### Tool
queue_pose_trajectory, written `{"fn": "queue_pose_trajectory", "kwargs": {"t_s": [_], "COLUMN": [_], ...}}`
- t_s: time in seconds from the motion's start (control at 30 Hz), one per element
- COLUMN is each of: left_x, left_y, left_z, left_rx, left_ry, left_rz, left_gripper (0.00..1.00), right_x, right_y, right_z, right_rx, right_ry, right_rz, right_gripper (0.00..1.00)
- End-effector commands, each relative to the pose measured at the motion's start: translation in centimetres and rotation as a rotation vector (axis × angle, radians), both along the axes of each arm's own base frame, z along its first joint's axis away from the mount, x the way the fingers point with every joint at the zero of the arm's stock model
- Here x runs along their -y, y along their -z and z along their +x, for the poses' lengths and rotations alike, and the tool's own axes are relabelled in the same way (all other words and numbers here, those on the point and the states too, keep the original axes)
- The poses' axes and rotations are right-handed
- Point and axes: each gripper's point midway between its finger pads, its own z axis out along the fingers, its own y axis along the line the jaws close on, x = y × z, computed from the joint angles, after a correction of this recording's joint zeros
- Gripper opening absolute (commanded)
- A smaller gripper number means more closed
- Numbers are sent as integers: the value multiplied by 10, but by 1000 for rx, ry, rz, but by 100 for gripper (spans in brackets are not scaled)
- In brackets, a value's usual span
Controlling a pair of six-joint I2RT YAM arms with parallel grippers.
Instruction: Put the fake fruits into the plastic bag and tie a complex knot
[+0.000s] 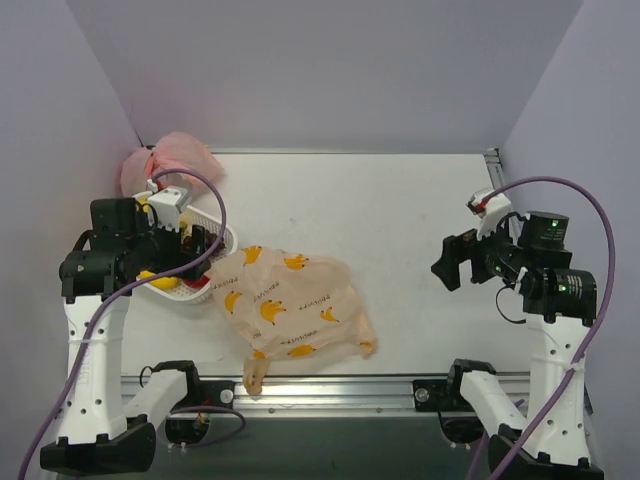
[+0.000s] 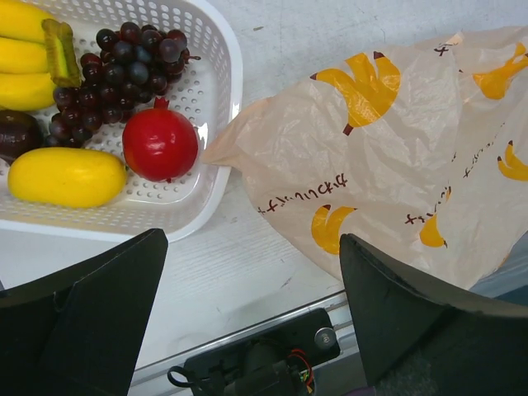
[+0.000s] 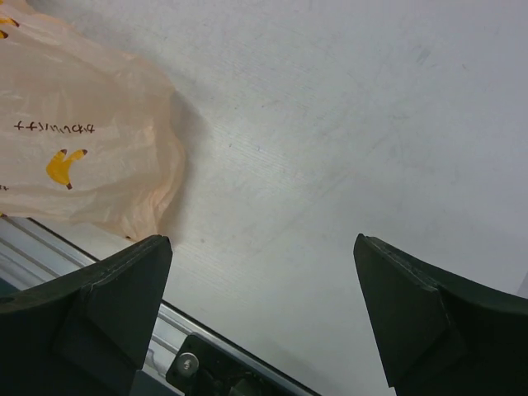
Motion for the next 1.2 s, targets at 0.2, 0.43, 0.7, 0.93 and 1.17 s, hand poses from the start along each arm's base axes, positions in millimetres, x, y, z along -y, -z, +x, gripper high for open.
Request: {"fn": "queue_pose_trajectory", "kwargs": {"t_s": [0.2,0.43,0.7,0.93,1.17], "left_x": [20,15,-8,-3,-1], "left_y": [-29,-18,-27,-39,-31], "left_z": [10,9,11,13,16], "left_rx": [70,32,112,199,180], "left_ry": [10,-91,-262,-261,-257], "left_rz": [-132,-158,-139,-190,-204], "left_gripper": [98,97,97,98,97], "right_x": [-46,-92,-173,-231,-263], "right_y": [15,26,50,88,117], "right_z": [-16,-14,-58,-78,-80], "right_rx": [106,94,98,338,600], "right_ry": [-368,-610,-968,-1035,-1044], "right_rz": [-123,-251,-351,-478,-680], "right_gripper": [100,100,100,100,100]}}
